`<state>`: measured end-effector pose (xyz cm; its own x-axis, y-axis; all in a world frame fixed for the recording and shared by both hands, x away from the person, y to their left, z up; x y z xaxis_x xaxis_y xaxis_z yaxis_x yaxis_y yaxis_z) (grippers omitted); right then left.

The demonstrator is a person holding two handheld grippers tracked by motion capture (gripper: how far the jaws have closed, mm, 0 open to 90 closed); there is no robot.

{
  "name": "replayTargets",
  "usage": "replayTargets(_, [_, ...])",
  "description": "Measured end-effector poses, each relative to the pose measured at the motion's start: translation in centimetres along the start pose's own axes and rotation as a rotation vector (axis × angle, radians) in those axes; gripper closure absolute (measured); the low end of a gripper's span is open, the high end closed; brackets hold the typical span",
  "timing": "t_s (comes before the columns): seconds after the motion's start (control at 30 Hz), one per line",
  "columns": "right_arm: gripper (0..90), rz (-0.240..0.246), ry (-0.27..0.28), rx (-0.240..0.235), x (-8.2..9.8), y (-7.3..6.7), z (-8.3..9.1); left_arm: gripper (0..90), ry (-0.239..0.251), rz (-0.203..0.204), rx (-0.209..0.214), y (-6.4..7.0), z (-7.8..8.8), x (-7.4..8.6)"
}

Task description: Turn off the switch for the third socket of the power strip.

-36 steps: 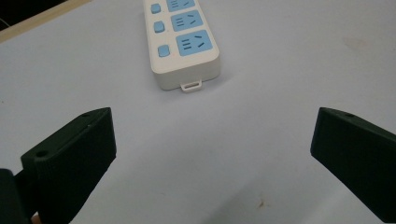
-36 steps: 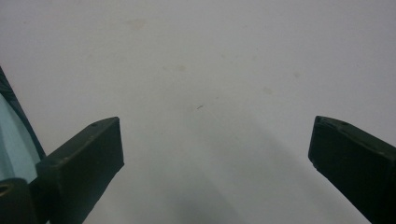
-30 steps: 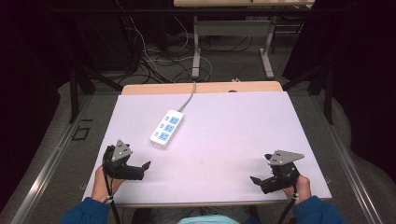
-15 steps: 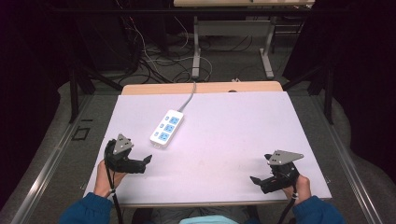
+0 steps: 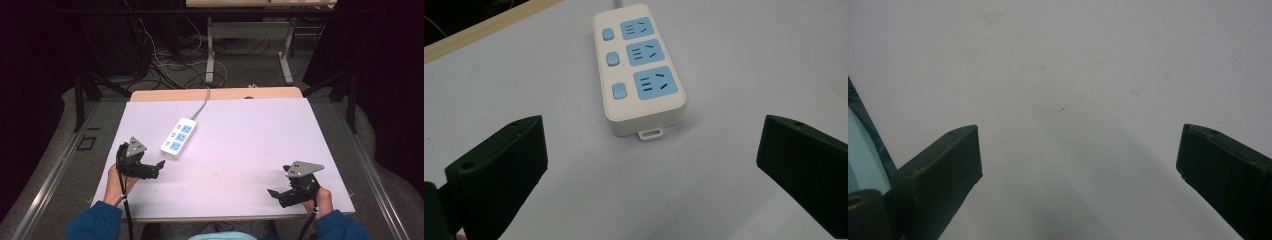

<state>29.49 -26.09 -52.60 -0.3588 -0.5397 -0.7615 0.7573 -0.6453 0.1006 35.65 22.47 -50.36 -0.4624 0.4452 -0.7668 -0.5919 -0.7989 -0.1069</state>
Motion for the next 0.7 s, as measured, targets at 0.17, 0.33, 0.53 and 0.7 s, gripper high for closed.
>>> replayTargets(0.17, [3.8,-0.006,-0.001,0.002,0.0,0.0,0.0,0.0,0.001,0.008,-0.009,-0.4,-0.4,-0.6])
replayTargets(0.33, [4.0,-0.011,-0.003,0.004,0.0,-0.1,0.0,0.0,-0.002,0.014,-0.014,-0.8,-1.0,-1.2])
replayTargets(0.53, [4.1,-0.002,-0.005,0.002,0.0,0.0,0.0,0.0,-0.014,0.026,-0.019,-1.3,-1.8,-1.4])
replayTargets(0.7, [4.1,-0.008,-0.005,-0.006,0.0,-0.1,0.0,0.0,-0.015,0.043,-0.023,-1.8,-2.3,-1.6])
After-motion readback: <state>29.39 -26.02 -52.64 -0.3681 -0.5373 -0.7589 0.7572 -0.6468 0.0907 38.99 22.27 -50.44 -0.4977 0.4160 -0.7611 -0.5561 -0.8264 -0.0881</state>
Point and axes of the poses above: each handheld gripper's, and its own axes: z roughly backward along the jaws, x roughly out of its underside, y roughly to its right, the point moved 1 cm from there along -z, roughly forward along the jaws, and after that the axes turned 1 degree about z, right-handed, at the moved point
